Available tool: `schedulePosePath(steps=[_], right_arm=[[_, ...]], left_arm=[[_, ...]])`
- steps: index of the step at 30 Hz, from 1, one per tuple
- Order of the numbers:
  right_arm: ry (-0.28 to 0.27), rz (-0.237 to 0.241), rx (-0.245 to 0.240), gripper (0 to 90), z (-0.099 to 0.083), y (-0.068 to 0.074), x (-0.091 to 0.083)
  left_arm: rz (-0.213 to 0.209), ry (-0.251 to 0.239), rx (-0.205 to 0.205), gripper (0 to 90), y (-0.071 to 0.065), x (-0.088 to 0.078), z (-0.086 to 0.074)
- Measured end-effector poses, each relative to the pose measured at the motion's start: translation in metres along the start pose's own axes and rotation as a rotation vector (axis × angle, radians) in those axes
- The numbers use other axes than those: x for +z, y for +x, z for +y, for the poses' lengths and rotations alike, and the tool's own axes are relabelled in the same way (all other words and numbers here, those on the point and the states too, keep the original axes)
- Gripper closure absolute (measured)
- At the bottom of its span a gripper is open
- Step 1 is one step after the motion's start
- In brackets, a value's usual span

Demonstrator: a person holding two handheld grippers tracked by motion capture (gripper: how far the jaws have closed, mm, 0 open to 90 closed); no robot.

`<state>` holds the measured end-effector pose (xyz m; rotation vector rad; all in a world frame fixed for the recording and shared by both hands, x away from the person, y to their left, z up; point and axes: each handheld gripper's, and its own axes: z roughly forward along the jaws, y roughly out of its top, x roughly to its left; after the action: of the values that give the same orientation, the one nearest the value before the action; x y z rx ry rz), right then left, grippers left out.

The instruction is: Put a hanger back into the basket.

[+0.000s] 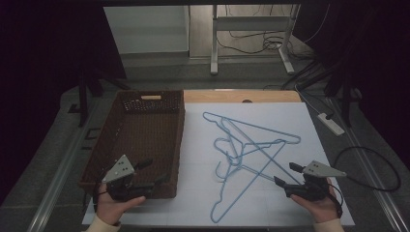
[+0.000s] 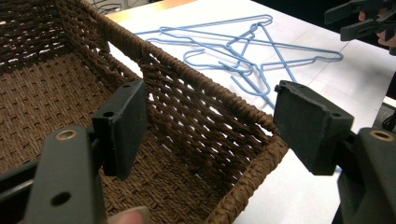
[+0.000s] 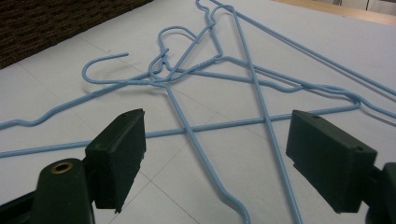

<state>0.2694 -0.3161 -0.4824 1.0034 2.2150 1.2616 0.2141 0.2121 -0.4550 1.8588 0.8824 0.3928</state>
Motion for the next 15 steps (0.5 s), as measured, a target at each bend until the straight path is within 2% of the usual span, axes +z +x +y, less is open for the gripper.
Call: schedulePosePath(steps=[15], right_arm=[[0.008,-0.005,-0.002,21.5,0.0003,-0.0002,0.0018]], left_arm=[[0.002,0.014,-0.016,27.4,-0.0004,-0.0022,-0.0023]])
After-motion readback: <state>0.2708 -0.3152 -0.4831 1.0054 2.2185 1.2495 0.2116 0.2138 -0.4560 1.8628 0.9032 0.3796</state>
